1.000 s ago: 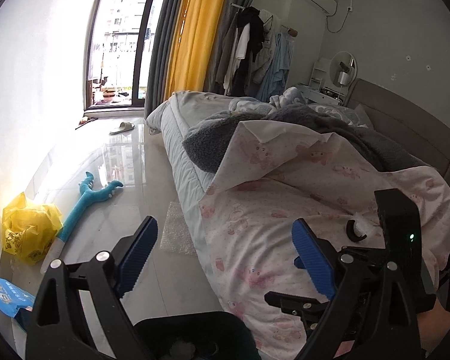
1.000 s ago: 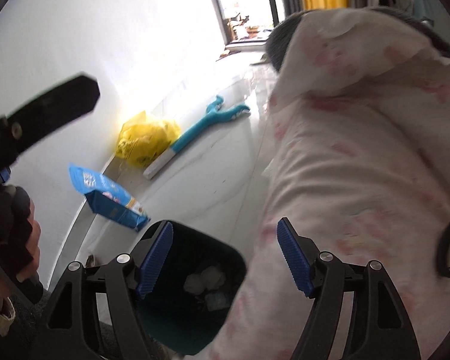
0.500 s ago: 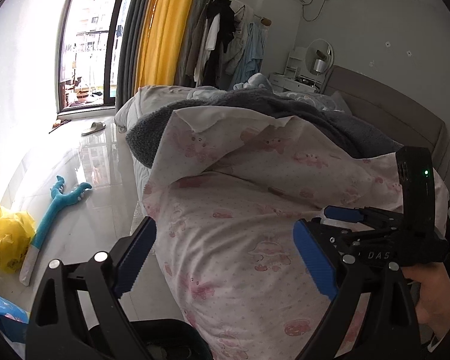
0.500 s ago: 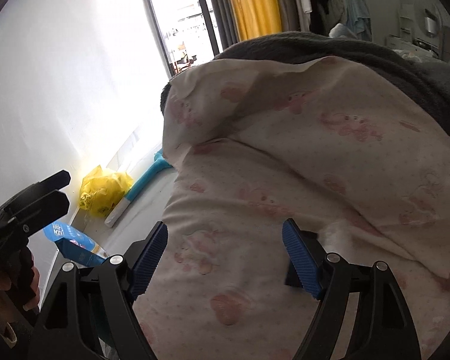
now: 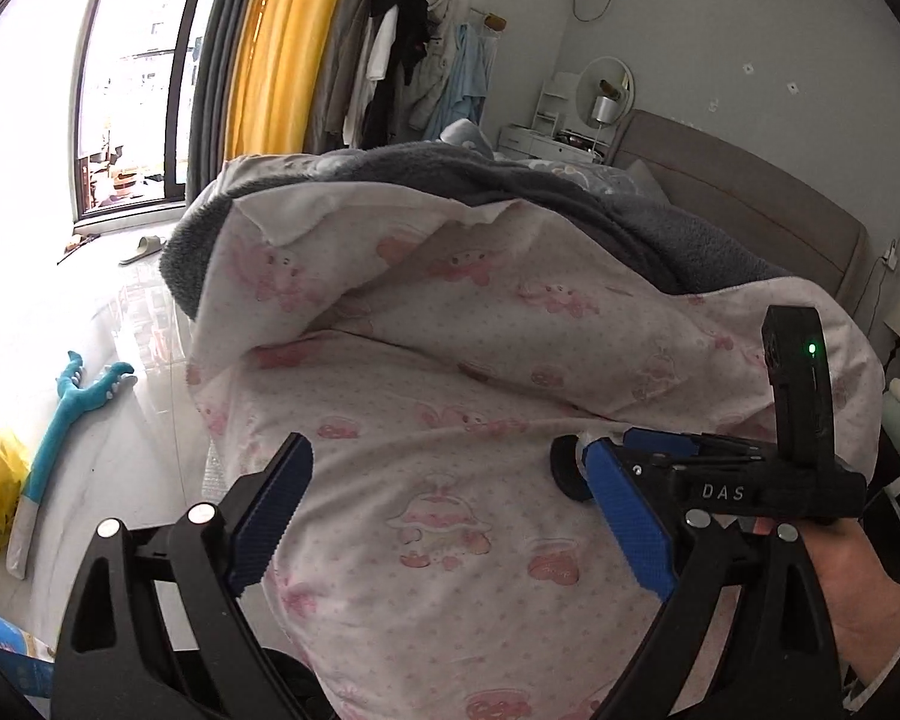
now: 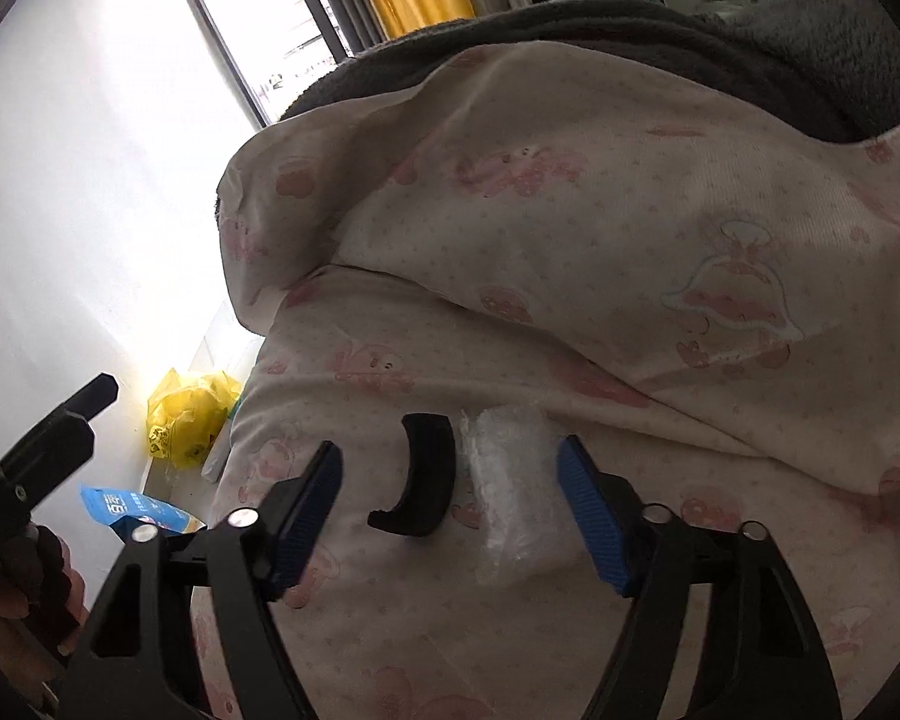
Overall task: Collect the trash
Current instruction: 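Move both tools back to the bed toward the black plastic piece and bubble wrap, then grasp the clear bubble wrap with the right tool while the left tool grasps the black curved plastic piece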
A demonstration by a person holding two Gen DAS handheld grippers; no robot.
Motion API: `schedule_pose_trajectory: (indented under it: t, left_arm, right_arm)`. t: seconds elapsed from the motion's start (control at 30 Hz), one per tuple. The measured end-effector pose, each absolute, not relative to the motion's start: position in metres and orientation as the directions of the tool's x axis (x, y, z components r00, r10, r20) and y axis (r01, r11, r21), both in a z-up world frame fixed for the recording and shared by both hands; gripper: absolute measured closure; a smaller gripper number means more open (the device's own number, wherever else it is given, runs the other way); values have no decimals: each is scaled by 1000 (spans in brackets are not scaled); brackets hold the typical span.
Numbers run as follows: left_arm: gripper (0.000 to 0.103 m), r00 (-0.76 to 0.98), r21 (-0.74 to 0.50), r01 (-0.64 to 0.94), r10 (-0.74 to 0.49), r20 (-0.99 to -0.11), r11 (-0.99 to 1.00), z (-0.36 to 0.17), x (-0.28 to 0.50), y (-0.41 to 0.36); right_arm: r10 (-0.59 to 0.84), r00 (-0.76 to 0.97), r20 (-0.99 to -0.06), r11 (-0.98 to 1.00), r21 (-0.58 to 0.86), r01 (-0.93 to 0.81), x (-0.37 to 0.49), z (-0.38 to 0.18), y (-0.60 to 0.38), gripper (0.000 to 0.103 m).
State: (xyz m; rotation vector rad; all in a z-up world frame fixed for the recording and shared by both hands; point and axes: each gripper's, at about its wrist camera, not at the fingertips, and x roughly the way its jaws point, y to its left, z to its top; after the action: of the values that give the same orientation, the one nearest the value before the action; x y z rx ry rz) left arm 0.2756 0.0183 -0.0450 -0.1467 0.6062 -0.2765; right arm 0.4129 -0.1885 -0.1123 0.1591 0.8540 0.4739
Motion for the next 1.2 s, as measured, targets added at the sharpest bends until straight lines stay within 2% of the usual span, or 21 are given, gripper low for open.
schedule_pose_trajectory:
  t: [0.23, 0.33, 0.4, 0.57, 0.77, 1.07, 1.2]
  left_arm:
    - [9, 759, -208, 241, -318, -568, 948, -57, 284, -1]
    - [9, 750, -220, 247, -330, -574, 944, -61, 288, -7]
    - [9, 742, -235, 251, -343, -576, 939, -63, 291, -12]
    - [9, 717, -288, 265, -388, -578, 920, -68, 298, -28]
    - [10, 706, -260, 277, -380, -598, 925, -71, 303, -57]
    - [28, 679, -243, 258, -354, -643, 935, -82, 320, -94]
    - [41, 664, -217, 207, -300, -685, 954, -95, 331, -102]
  right_arm:
    - [455, 529, -716, 890, 348, -295, 420, -125, -202, 46]
    - [441, 529, -725, 897, 344, -277, 421, -129, -207, 58]
    - [427, 537, -728, 904, 333, -268, 420, -128, -212, 70]
    - [418, 554, -720, 908, 315, -276, 417, -123, -218, 71]
    - [410, 585, -700, 912, 311, -267, 411, -112, -238, 71]
    - [421, 605, -676, 907, 320, -274, 396, -99, -268, 71]
    - [430, 608, -667, 903, 316, -291, 386, -92, -278, 71]
